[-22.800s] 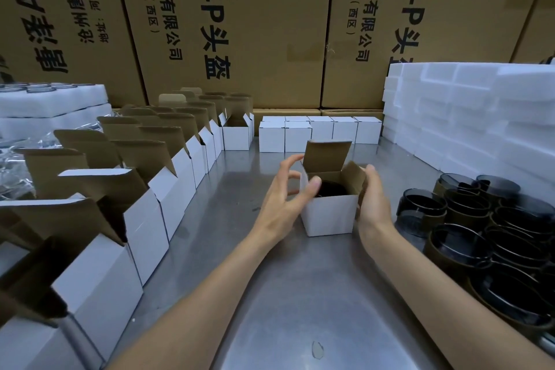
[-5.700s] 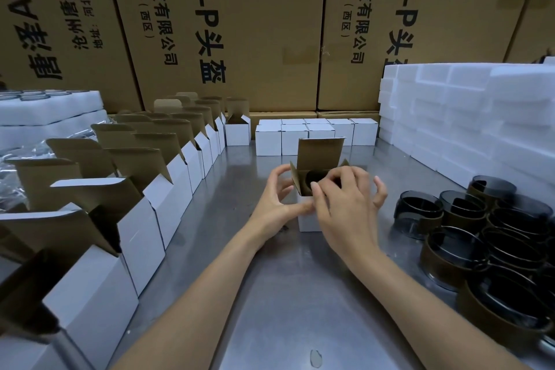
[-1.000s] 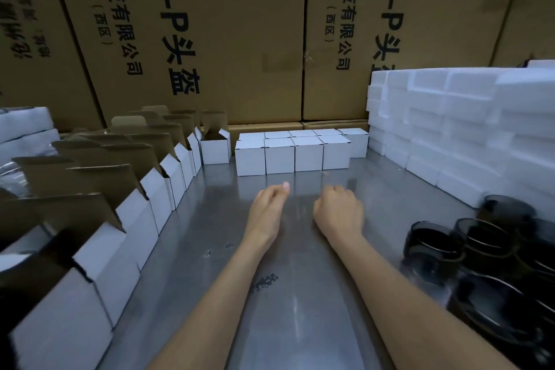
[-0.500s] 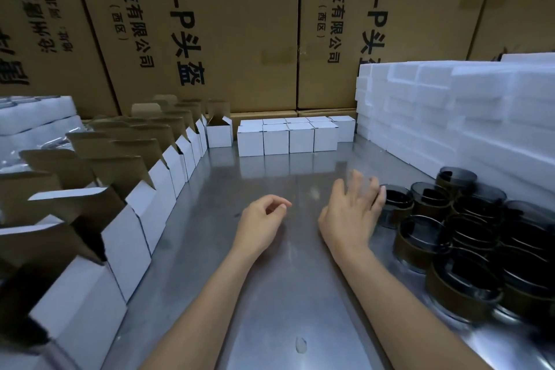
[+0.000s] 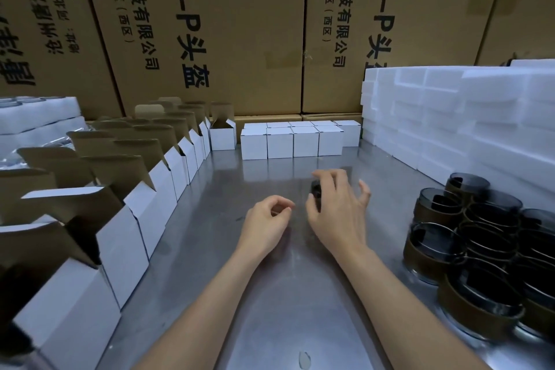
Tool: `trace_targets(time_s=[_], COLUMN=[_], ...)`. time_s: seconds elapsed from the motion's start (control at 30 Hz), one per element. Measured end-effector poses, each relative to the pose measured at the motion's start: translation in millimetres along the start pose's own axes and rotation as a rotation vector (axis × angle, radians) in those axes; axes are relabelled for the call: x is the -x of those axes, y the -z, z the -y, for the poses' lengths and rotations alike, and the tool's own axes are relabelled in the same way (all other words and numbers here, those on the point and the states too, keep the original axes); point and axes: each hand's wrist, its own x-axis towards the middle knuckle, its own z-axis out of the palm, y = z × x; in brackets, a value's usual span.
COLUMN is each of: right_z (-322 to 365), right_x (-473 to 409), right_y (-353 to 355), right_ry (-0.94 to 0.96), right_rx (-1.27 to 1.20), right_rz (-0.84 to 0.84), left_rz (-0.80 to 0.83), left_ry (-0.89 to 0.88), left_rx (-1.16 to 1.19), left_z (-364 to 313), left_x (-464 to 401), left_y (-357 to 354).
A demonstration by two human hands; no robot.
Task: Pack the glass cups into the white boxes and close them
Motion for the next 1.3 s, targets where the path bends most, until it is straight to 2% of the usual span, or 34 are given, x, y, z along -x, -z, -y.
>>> trace_targets(time_s=[0.17, 0.3, 0.37, 0.47, 0.7, 0.8, 1.03, 1.13, 1.23, 1.3], right_z=[1, -5, -8, -11, -1, 2, 1, 0, -2, -2], right_x=[2, 2, 0, -3, 2, 4, 3, 2, -7, -14], right_y=[-6, -14, -19, -20, -9, -8, -10, -10, -7, -3], right_ry=[0.086, -0.08, -0.168, -0.188, 0.075, 0.14, 0.13, -0.035, -0.383, -0.604], right_rx=[-0.072, -0.276, -0.322, -0.415, -0.475, -0.434, -0.457, -0.582, -0.986, -1.221], right_rz=[-0.017, 0.214, 0.266, 0.218, 0.04, 0.044, 0.092, 0.096, 0.103, 0.17], left_rz=[-0.046, 0.024, 0.052, 0.05, 0.028, 0.017, 0.015, 0.016, 0.032, -0.004], left_ry=[0.018, 0.034, 0.043, 0.044, -0.108, -0.149, -0.186, -0.157, -0.211, -0.286], left_rx=[0.065, 0.039, 0.034, 0.039, 0.065, 0.084, 0.113, 0.106, 0.091, 0.048], left_z=[-1, -1, -2, -5, -3, -3, -1, 2, 3, 0], left_x=[1, 1, 2, 3, 5, 5, 2, 2, 2, 4], left_y=[1, -2, -2, -1, 0, 0, -1, 0, 0, -1])
